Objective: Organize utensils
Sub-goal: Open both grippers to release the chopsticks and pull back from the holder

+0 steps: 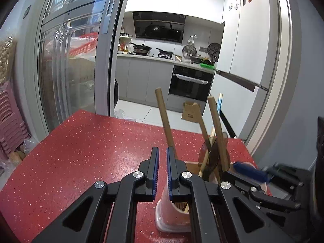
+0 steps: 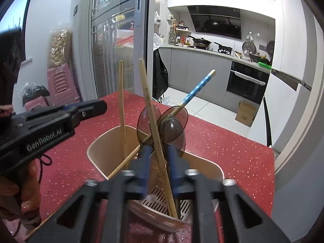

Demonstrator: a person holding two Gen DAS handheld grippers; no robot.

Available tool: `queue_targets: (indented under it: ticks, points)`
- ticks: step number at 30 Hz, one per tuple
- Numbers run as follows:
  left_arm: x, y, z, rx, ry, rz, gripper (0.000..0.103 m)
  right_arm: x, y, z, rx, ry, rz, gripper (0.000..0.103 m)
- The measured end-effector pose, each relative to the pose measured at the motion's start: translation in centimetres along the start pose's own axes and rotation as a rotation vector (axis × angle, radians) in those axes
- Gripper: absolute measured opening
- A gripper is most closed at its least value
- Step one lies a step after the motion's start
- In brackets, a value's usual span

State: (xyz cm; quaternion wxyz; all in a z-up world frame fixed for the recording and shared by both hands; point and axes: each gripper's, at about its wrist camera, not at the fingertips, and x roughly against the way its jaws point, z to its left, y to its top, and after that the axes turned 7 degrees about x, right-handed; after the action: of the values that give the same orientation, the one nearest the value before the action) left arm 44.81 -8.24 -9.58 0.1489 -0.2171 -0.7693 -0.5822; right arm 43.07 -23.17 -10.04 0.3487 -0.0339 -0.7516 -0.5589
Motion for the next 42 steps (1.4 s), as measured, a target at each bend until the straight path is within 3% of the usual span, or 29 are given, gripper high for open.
queue_targets:
  ticks: [1, 8, 14, 18, 20, 21, 22, 25, 32, 37, 38, 39, 42]
  points:
    - [-0.1, 0.0, 0.1, 0.001, 0.002, 0.007, 0.034, 0.3, 0.1, -0.2, -0.012, 0.006, -0.011, 0.060]
    - [0.3, -0.7, 0.8, 0.005, 0.023, 0.087, 0.034, 1.6, 2.8, -4.4, -0.215, 0.086, -0.055, 0.060]
    - [1.2, -1.7, 1.3, -0.014, 0.041, 0.132, 0.034, -3.3, 5.0, -10.4, -0.536, 0.188, 0.057, 0.060]
    - [1.6, -2.2, 2.2, 0.002, 0.038, 0.160, 0.034, -6.5, 5.5, -11.9, -0.652, 0.262, 0.105, 0.060]
    - [1.7, -2.6, 2.7, 0.013, 0.044, 0.175, 0.034, -7.8, 5.7, -11.9, -0.665, 0.278, 0.125, 0.047]
    - [1.7, -2.8, 3.1, 0.021, 0.048, 0.184, 0.034, -8.4, 5.7, -11.7, -0.667, 0.283, 0.139, 0.017]
    - [1.7, -2.9, 3.4, 0.028, 0.050, 0.194, 0.034, -8.8, 5.8, -11.5, -0.664, 0.276, 0.153, 0.009]
    - [1.8, -3.4, 4.4, 0.048, 0.067, 0.206, 0.034, -8.0, 6.2, -10.6, -0.606, 0.219, 0.122, 0.009]
    - [2.2, -4.4, 5.6, 0.053, 0.099, 0.222, 0.034, -3.4, 9.6, -4.7, -0.234, 0.068, -0.049, 0.009]
    - [2.8, -4.5, 6.1, 0.058, 0.111, 0.226, 0.035, -3.5, 9.8, 0.3, -0.028, 0.048, -0.052, 0.008]
    - [3.0, -4.6, 6.3, 0.059, 0.114, 0.229, 0.043, -3.5, 9.6, 1.1, -0.005, 0.048, -0.042, 0.008]
    - [3.1, -4.6, 6.3, 0.060, 0.118, 0.231, 0.100, -3.5, 9.3, 1.8, 0.013, 0.048, -0.033, 0.008]
    - [3.5, -4.7, 6.6, 0.046, 0.136, 0.196, 0.103, -2.7, 8.8, 2.8, 0.040, 0.054, -0.011, 0.013]
